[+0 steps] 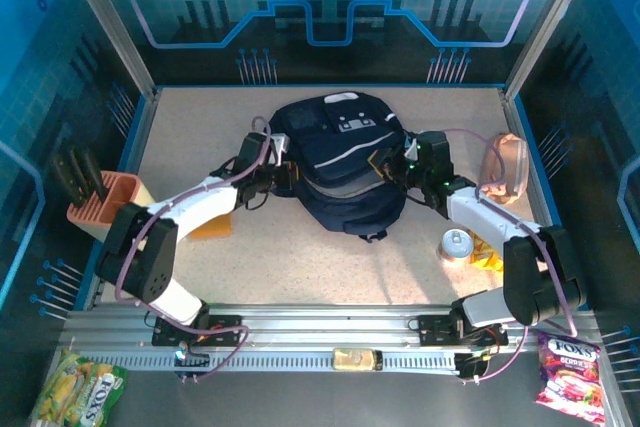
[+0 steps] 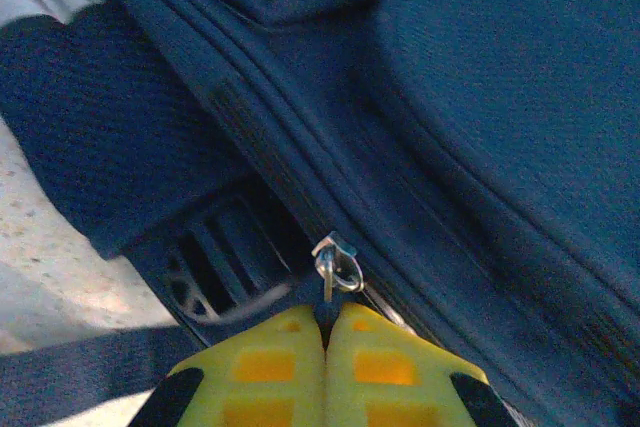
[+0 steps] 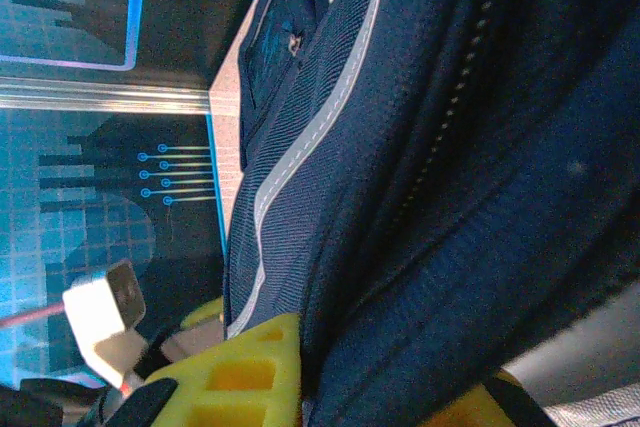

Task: Pack books, pencil case, and school supplies into a backpack

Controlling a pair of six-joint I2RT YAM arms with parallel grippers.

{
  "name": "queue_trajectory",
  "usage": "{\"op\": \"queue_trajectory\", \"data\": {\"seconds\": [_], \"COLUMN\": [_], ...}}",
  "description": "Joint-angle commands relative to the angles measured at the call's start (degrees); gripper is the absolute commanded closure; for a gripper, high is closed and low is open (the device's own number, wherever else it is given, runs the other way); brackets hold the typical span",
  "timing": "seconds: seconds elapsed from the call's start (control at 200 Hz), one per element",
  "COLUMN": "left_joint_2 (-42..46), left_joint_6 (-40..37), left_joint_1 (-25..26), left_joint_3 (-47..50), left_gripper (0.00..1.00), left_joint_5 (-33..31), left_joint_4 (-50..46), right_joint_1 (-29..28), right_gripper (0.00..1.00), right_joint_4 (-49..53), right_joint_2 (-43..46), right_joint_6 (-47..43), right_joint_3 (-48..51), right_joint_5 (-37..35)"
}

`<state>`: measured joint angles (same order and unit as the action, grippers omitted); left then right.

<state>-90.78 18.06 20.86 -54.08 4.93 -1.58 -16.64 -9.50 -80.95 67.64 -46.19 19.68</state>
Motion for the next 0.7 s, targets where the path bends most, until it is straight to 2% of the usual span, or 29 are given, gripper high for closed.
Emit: {"op": "queue_trajectory", "data": {"seconds": [0.0, 0.1, 0.255, 0.415, 0.6, 0.695], "left_joint_2": [-3.2, -5.7, -6.0, -0.4, 6.9, 9.9], "left_joint_6": [2.3, 2.8, 3.4, 5.5, 6.4, 6.5], "left_joint_1": [-2.7, -4.2, -4.9, -5.0, -5.2, -5.2], "left_joint_3": [-5.4, -8.4, -10.5, -6.6, -2.2, -1.3], "left_gripper": [0.98, 0.93, 0.76, 0.45, 0.26, 0.19], "left_joint_5": [-3.4, -3.3, -4.3, -9.0, -10.0, -10.4], "left_joint_4": [-3.6, -4.5, -6.0, -7.3, -9.1, -10.7], "right_joint_1": [0.7, 0.3, -1.4, -4.5, -8.2, -9.1], "right_gripper": [0.85, 0.85, 0.85, 0.85, 0.84, 0.77], "right_joint_4": [-1.3, -1.1, -1.1, -1.3, 0.9, 7.6], "right_joint_2": [-0.9, -1.6, -4.5, -9.9, -18.5, -20.3], "right_joint_6": [-2.9, -3.8, -4.7, -5.6, -7.7, -12.7], "right_joint_3": [-2.1, -2.8, -3.8, -8.7, -16.7, -21.5], "right_joint_5": [2.8, 3.6, 5.0, 5.1, 6.4, 6.6]}}
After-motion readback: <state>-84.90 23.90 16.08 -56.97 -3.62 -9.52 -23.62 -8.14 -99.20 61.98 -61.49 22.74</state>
